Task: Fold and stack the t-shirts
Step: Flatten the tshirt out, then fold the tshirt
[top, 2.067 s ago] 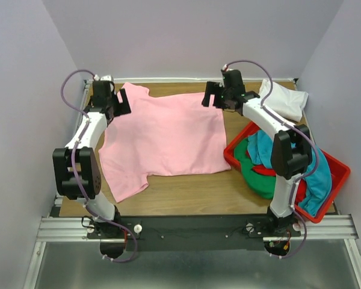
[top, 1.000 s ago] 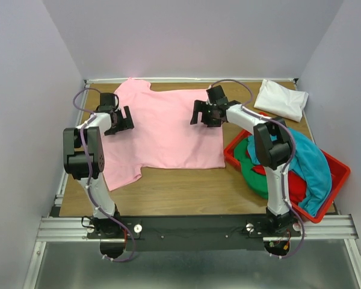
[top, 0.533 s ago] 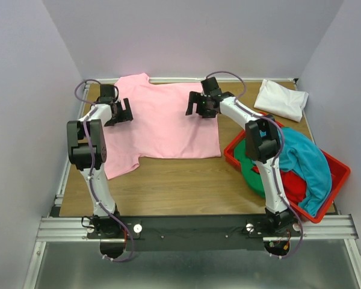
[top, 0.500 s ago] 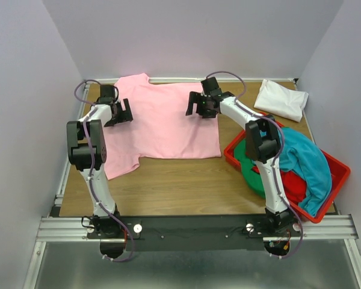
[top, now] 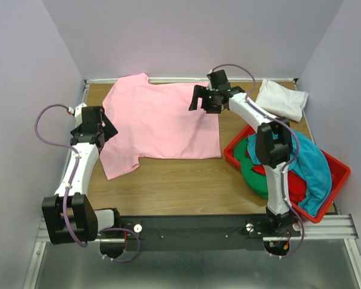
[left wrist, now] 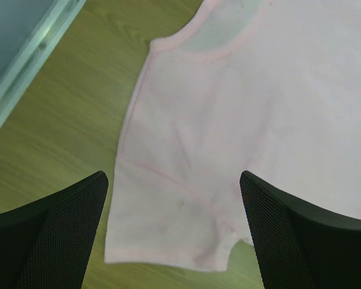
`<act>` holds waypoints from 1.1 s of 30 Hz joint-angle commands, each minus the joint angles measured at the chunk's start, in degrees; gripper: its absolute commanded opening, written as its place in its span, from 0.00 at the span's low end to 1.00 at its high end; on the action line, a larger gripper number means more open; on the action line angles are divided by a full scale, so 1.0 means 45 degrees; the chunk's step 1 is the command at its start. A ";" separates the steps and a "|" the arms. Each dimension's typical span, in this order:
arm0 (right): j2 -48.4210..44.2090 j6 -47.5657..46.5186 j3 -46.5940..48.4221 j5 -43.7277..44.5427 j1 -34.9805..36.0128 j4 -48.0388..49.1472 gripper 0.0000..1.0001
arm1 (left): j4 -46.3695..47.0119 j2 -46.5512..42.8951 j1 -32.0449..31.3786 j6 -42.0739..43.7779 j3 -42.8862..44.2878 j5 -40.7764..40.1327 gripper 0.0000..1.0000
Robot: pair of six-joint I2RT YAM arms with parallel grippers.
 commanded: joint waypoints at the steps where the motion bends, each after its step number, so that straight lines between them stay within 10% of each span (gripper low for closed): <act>1: -0.1421 0.0292 -0.1183 -0.0731 -0.0559 -0.0268 1.00 | -0.2073 -0.0618 0.0149 -0.2369 -0.1522 -0.0896 0.98; 33: -0.4020 0.0428 -0.4505 -0.1083 -0.2239 -0.0131 1.00 | -0.3658 0.1235 0.0325 -0.4930 -0.2735 -0.0192 0.61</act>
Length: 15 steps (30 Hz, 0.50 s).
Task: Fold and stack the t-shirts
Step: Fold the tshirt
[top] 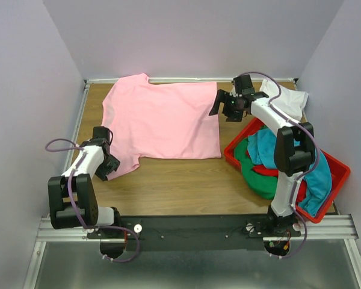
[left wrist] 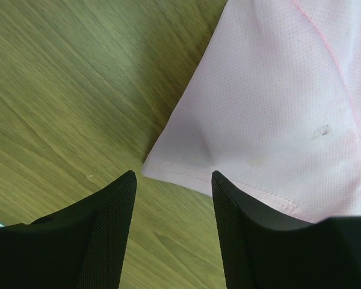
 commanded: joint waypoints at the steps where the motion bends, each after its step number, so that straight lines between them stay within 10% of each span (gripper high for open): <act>1: -0.0683 0.0079 -0.0129 -0.0311 -0.0354 -0.0121 1.00 | -0.0311 0.0522 0.0078 -0.0568 0.0277 -0.0532 0.61; 15: -0.1172 0.0137 -0.0559 -0.0643 -0.1507 0.0152 1.00 | -0.0351 0.1539 0.0078 -0.0920 0.0668 -0.1314 0.44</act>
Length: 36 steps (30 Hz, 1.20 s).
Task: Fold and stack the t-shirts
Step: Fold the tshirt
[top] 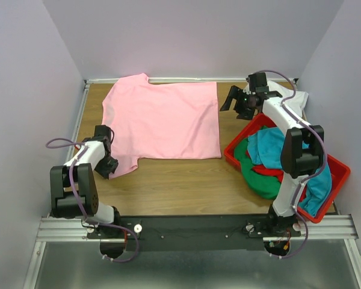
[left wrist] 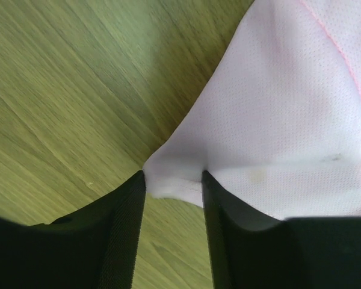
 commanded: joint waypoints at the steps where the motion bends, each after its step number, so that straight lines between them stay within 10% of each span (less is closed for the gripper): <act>1: -0.0507 0.0128 -0.0165 -0.0410 -0.0284 0.0118 1.00 | -0.0171 0.0339 0.0078 -0.0332 0.0231 -0.0896 0.41; 13: -0.1151 -0.1570 -0.0789 -0.0644 -0.0012 0.0080 1.00 | 0.0434 0.0223 0.0078 0.0702 0.0446 -0.0680 0.04; 36: -0.2110 -0.0302 -0.3974 0.2343 0.3856 -0.1951 0.81 | 0.1996 -0.1633 0.0526 0.3495 0.1072 -0.0487 0.00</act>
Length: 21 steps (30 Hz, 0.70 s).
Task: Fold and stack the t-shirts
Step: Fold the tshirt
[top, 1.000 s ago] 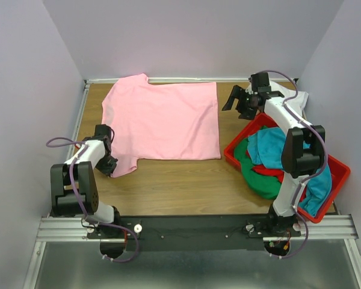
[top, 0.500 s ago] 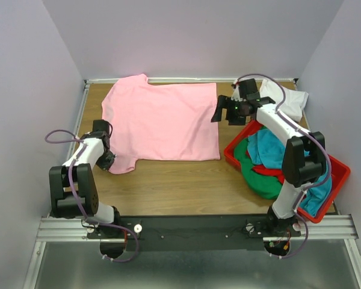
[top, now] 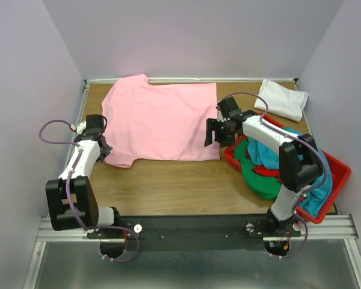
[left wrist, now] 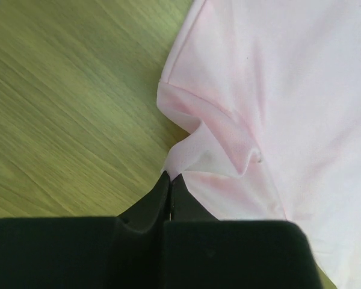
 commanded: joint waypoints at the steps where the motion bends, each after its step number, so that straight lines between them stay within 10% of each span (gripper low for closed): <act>1: -0.0220 0.0494 -0.0332 0.1425 0.0436 -0.0941 0.81 | 0.0627 -0.0520 0.0560 0.0727 -0.0177 -0.0131 0.00; 21: 0.0622 -0.0247 0.0373 0.1290 0.1805 -0.1781 0.64 | 0.1467 -0.0970 0.1734 0.1606 -0.0568 0.1197 0.00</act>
